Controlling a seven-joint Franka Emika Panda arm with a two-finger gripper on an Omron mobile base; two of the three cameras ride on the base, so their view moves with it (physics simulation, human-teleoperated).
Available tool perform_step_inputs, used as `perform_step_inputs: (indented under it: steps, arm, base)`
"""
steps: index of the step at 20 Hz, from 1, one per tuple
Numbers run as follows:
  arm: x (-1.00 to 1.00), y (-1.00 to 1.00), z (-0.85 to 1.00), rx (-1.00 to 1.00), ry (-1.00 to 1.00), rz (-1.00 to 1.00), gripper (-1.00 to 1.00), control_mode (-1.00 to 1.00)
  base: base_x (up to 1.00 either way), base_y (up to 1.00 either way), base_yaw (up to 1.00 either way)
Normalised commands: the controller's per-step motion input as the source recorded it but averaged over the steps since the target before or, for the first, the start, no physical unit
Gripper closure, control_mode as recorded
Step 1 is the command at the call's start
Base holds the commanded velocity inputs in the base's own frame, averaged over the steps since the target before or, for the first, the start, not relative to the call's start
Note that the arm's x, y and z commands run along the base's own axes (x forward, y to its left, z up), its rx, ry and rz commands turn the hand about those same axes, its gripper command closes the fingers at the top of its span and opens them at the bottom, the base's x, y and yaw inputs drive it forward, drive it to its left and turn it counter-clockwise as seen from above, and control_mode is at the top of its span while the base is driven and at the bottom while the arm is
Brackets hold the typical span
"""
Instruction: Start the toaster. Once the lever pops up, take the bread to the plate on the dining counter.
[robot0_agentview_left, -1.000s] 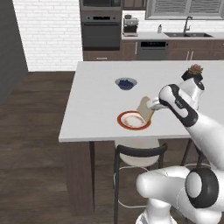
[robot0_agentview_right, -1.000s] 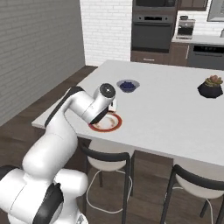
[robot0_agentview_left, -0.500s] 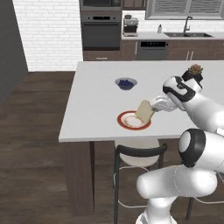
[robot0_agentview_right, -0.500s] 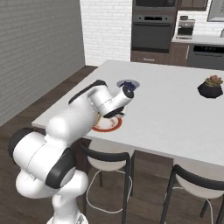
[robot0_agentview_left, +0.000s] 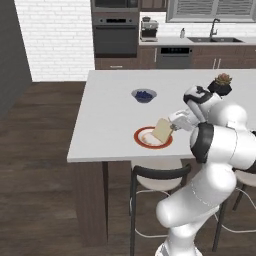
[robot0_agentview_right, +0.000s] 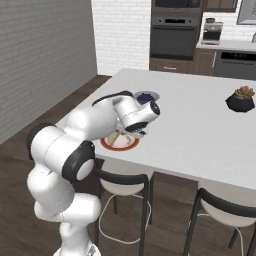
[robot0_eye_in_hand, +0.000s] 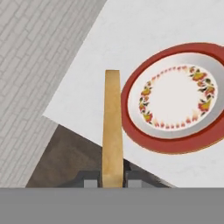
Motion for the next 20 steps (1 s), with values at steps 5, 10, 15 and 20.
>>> perform_step_inputs:
  steps: [5, 10, 15, 20]
  arm:
    - [0.23, 0.17, -0.23, 0.01, 0.04, 0.01, 1.00, -1.00]
    - [0.28, 0.20, -0.25, 0.00, 0.02, 0.00, 1.00, -1.00]
    - [0.35, 0.05, -0.22, 0.00, 0.01, 0.00, 1.00, -1.00]
    - [0.32, 0.00, -0.33, 0.00, 0.00, 0.00, 1.00, -1.00]
  base:
    - [0.00, 0.00, 0.00]
    - [0.00, 0.00, 0.00]
    - [0.00, 0.00, 0.00]
    - [0.00, 0.00, 0.00]
